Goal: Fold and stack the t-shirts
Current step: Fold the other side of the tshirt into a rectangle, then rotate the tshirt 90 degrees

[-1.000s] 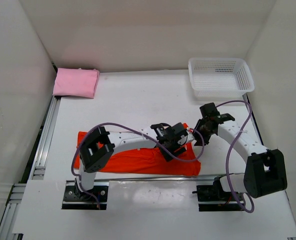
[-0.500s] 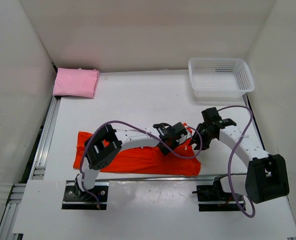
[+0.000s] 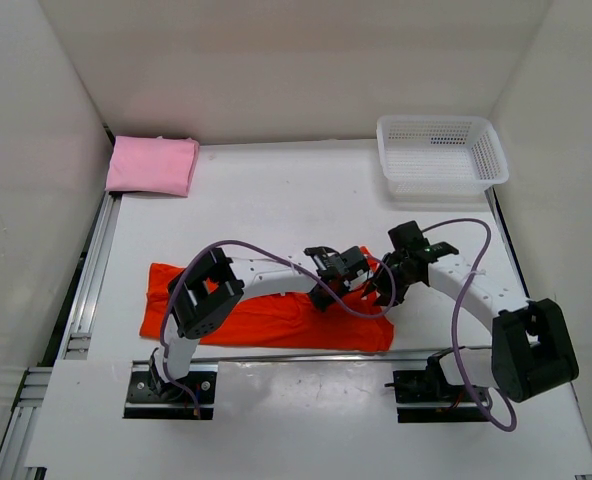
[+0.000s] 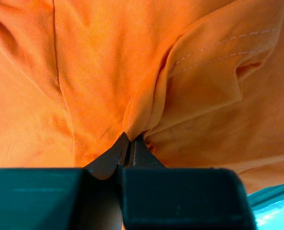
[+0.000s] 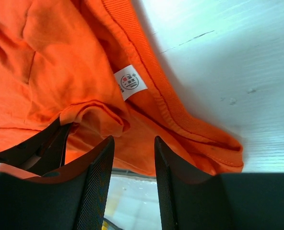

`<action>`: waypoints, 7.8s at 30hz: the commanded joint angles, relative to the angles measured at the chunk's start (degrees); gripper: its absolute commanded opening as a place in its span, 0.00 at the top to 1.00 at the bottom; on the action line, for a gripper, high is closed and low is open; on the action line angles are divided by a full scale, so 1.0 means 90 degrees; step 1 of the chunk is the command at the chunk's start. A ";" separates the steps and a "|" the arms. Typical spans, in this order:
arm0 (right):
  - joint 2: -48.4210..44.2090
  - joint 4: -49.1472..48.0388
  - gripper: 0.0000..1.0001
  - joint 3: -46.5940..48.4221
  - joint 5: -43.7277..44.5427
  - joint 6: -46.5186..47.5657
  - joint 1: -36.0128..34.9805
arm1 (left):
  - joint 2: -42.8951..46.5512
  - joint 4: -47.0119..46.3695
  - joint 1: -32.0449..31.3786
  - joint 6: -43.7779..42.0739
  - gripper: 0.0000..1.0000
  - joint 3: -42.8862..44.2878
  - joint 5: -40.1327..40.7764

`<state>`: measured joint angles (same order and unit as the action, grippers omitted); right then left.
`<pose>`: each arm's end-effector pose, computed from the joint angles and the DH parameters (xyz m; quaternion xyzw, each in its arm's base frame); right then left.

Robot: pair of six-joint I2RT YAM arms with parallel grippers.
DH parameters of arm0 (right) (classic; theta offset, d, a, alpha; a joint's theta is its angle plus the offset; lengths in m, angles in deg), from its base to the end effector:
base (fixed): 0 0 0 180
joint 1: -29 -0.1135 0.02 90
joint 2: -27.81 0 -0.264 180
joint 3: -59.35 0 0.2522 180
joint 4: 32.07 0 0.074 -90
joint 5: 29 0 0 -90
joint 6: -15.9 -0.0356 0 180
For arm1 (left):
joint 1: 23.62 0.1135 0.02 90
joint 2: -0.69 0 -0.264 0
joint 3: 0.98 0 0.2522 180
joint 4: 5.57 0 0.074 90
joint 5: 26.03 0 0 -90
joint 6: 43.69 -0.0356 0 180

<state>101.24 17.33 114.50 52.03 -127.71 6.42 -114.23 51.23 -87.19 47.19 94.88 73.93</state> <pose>0.2062 0.0918 0.1864 0.2470 0.9465 0.1794 0.1045 0.1819 -0.3521 0.1648 0.5052 0.8499 0.0075 0.1497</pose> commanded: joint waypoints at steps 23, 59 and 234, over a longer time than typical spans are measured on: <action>0.0308 -0.0737 0.56 0.0411 -0.0234 -0.1563 -0.0634 | 0.0844 0.0070 0.0013 -0.0098 0.47 0.0291 -0.1202; 0.0475 -0.0689 1.00 0.0215 0.0566 -0.1447 -0.1102 | 0.1029 0.0675 0.0461 -0.0098 0.89 0.0155 -0.1878; 0.3370 -0.1919 0.38 0.3055 0.1622 -0.2696 -0.4928 | 0.7836 0.2091 0.9866 -0.0098 0.02 -0.3411 -0.1739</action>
<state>126.07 0.39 138.67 65.36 -144.23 -35.33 -43.91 67.61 1.40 46.32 61.29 61.03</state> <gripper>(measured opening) 0.622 0.975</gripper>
